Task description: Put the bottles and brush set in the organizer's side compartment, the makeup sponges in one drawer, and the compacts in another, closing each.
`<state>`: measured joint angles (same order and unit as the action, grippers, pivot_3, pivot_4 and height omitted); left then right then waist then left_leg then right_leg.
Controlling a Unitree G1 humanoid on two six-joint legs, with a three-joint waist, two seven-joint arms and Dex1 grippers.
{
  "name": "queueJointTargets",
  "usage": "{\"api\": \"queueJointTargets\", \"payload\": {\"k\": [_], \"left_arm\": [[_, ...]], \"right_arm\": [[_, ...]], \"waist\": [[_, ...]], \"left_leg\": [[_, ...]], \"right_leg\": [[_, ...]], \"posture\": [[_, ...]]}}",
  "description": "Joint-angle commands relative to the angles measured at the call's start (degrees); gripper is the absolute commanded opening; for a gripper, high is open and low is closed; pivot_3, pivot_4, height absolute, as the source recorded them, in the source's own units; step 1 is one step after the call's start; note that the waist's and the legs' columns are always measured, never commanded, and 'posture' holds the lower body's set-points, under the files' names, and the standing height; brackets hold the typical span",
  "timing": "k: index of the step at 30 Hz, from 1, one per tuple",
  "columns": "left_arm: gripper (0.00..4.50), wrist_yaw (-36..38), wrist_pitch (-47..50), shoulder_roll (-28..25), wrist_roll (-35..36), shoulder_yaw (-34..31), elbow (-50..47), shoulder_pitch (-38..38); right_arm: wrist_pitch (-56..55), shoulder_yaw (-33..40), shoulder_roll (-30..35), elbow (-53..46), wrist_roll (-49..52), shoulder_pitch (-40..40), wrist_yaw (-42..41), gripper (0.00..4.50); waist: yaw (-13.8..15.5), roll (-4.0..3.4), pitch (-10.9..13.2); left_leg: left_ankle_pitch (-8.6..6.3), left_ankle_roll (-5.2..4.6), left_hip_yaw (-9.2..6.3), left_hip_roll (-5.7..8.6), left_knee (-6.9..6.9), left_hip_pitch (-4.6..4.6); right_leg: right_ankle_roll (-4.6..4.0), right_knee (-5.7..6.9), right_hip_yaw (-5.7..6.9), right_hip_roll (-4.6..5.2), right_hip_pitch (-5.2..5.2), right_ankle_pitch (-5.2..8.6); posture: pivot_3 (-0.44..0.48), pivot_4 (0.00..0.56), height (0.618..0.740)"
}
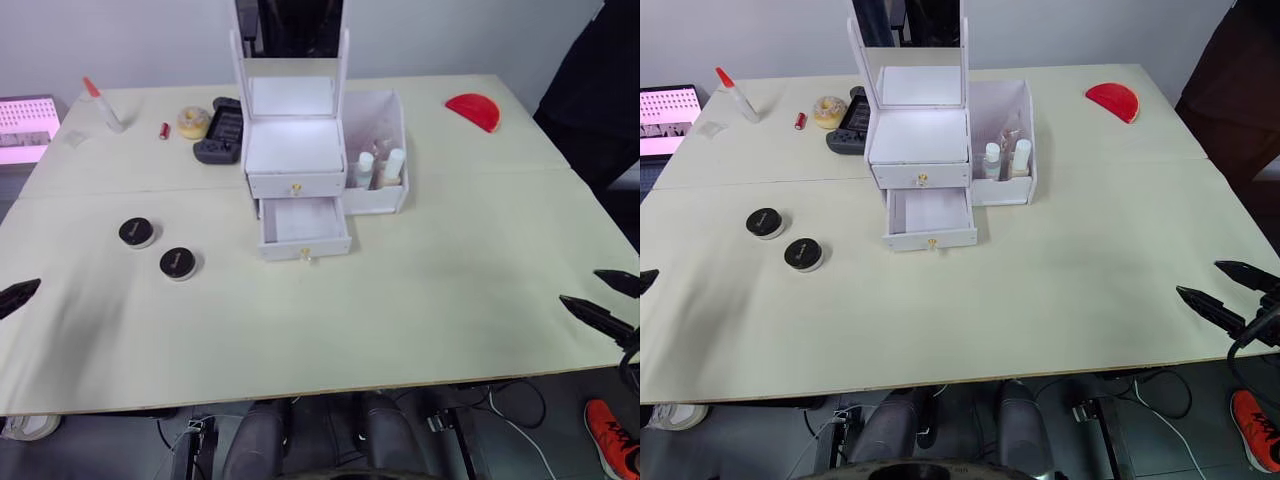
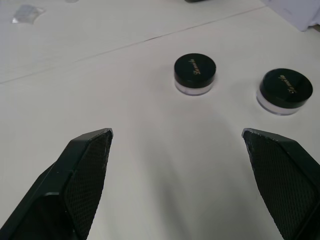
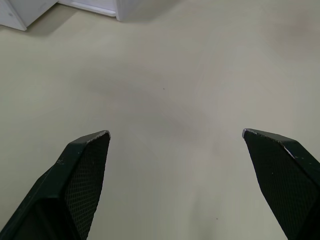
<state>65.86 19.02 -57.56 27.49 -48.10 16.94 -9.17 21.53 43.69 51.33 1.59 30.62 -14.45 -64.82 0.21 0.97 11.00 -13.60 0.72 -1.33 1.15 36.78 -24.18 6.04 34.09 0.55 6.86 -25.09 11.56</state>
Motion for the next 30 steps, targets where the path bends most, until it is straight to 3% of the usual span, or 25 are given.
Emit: {"api": "queueJointTargets", "payload": {"k": [1, 8, 13, 17, 24, 30], "left_arm": [[4.36, 0.1, -1.8, -1.4, -0.1, -0.2, 0.2, 0.6], [4.36, -2.2, 0.5, 1.9, 1.3, 1.9, -6.3, 0.1], [4.36, -10.8, 6.3, 10.6, 3.7, 5.7, -21.7, -2.0], [4.36, -18.1, 9.4, 18.8, 5.5, 11.2, -32.2, -2.4], [4.36, -22.4, 6.1, 20.7, -1.3, 22.8, -28.9, 3.9], [4.36, -23.3, 3.2, 21.7, -4.3, 28.6, -21.9, 10.9]], "right_arm": [[-0.3, 1.8, 0.2, -1.6, 1.3, 0.4, 0.8, 4.5], [2.6, 0.0, 0.7, -5.3, 3.0, 3.4, 3.0, 4.5], [10.0, -5.1, 0.6, -16.2, 8.4, 9.0, 7.6, 4.5], [15.8, -15.7, -0.4, -24.4, 11.9, 19.9, 13.8, 4.5], [19.1, -29.2, -2.8, -26.5, 13.2, 33.4, 15.0, 4.5], [18.5, -34.5, -4.2, -25.0, 12.9, 38.8, 13.0, 4.5]], "waist": [[0.0, 0.0, 0.0], [0.1, 0.0, 0.0], [0.0, 0.0, 0.0], [0.1, 0.06, 0.0], [0.7, 0.11, 0.0], [0.5, 0.13, 0.0]], "left_leg": [[-0.03, 0.04, 0.06, -0.03, 0.0, 0.0], [0.01, -0.09, 0.23, -0.08, 0.03, 0.02], [-0.01, -0.11, 0.33, -0.12, 0.24, 0.19], [-0.01, -0.1, 0.34, -0.19, 0.3, 0.36], [0.01, -0.14, 0.3, -0.15, 0.32, 0.37], [0.01, -0.15, 0.32, -0.1, 0.4, 0.43]], "right_leg": [[-0.05, 0.05, 0.03, -0.02, -0.05, -0.04], [-0.03, 0.14, 0.1, -0.21, -0.1, -0.07], [0.04, 0.14, 0.09, -0.09, 0.12, -0.14], [0.03, 0.13, 0.09, -0.15, 0.28, -0.15], [0.04, 0.17, 0.25, -0.37, 0.42, -0.21], [0.03, 0.15, 0.25, -0.34, 0.52, -0.25]], "posture": [[0.0, 0.15, 0.737], [0.0, 0.15, 0.737], [0.0, 0.15, 0.737], [0.0, 0.15, 0.737], [0.0, 0.15, 0.737], [0.0, 0.15, 0.737]]}}
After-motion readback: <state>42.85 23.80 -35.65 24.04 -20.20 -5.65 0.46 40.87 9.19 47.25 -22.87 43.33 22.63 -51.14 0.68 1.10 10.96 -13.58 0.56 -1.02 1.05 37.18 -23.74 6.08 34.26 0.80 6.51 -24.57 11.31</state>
